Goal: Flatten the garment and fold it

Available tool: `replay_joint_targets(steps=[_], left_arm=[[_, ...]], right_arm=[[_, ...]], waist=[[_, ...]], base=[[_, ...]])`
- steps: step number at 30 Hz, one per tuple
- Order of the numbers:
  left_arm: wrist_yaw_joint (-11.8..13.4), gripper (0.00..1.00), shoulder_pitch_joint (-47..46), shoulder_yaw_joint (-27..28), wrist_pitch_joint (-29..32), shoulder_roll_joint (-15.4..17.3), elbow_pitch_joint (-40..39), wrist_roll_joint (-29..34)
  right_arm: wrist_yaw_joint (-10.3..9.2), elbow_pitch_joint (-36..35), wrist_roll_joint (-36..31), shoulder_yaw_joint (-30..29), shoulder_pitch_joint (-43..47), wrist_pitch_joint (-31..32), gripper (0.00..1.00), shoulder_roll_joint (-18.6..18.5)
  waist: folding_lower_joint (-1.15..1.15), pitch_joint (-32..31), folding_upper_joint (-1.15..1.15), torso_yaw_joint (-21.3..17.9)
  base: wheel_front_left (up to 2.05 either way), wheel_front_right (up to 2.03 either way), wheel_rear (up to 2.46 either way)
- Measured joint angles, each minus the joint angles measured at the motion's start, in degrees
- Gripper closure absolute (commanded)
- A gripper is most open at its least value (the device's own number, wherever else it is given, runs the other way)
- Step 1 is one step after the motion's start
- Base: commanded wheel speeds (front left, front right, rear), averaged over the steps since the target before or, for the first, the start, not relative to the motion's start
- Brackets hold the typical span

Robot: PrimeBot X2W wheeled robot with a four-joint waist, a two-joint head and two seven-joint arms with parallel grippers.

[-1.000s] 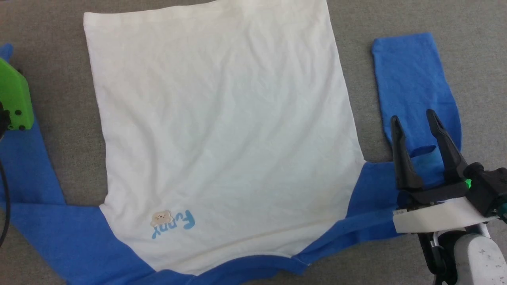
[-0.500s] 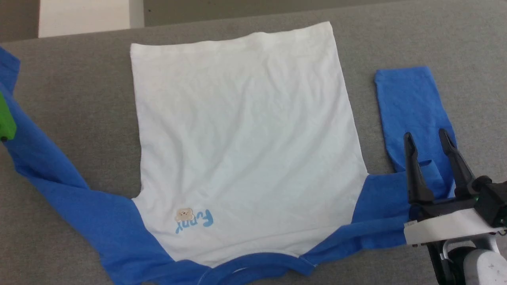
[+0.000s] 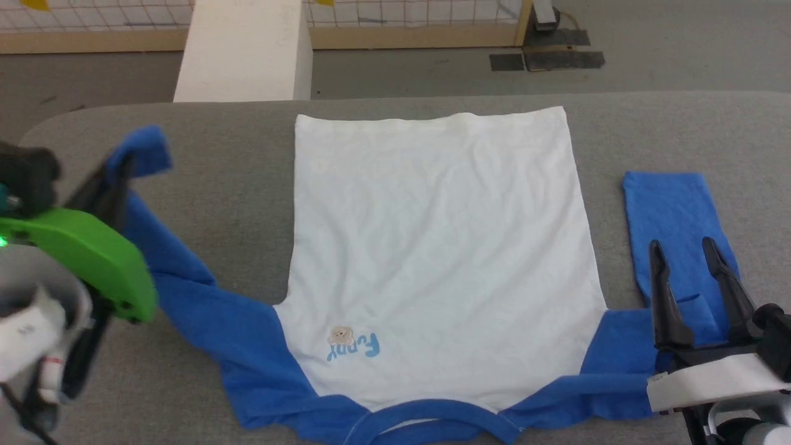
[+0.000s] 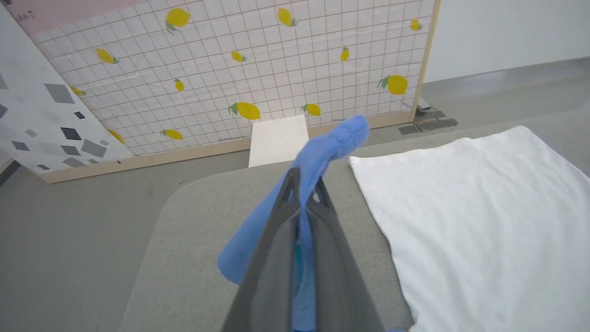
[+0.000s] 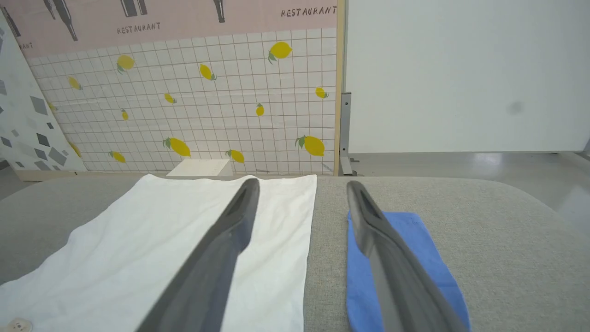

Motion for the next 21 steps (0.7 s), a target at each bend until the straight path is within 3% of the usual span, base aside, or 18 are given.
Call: replay_joint_targets(steps=[4,8,13,15,21], left_arm=[[-2.35,1.0,-2.2,-9.79,0.07,-6.99,-4.1,2.09],[-4.94,1.0,-6.95,-20.0,-0.03,-16.57,-2.45,4.39],[-7.79,1.0,-9.4,-31.22,-1.91,-29.16,7.73,6.33],[-9.09,1.0,-9.88,-34.68,-2.64,-32.63,12.91,6.9],[-13.46,1.0,-11.14,-42.54,-4.16,-38.34,28.21,8.61]], right_arm=[[0.0,-0.54,0.02,0.23,0.08,0.49,0.0,0.03],[0.0,-0.93,0.03,0.85,0.07,0.91,0.0,0.05],[0.0,-1.01,0.33,2.02,-0.04,1.33,0.0,0.12],[0.0,-1.0,0.38,2.02,-0.1,1.57,0.0,0.13],[0.0,-0.47,0.47,2.49,-0.57,1.71,0.0,0.12]], waist=[[0.0,-1.34,0.0,1.85],[0.0,-2.02,0.0,2.84],[0.0,-1.62,0.0,1.92],[0.0,-1.22,0.0,1.15],[0.0,-0.12,0.0,-1.88]], base=[[0.0,0.0,0.0],[0.0,0.0,0.0],[0.0,0.0,0.0],[0.0,0.0,0.0],[0.0,0.0,0.0]])
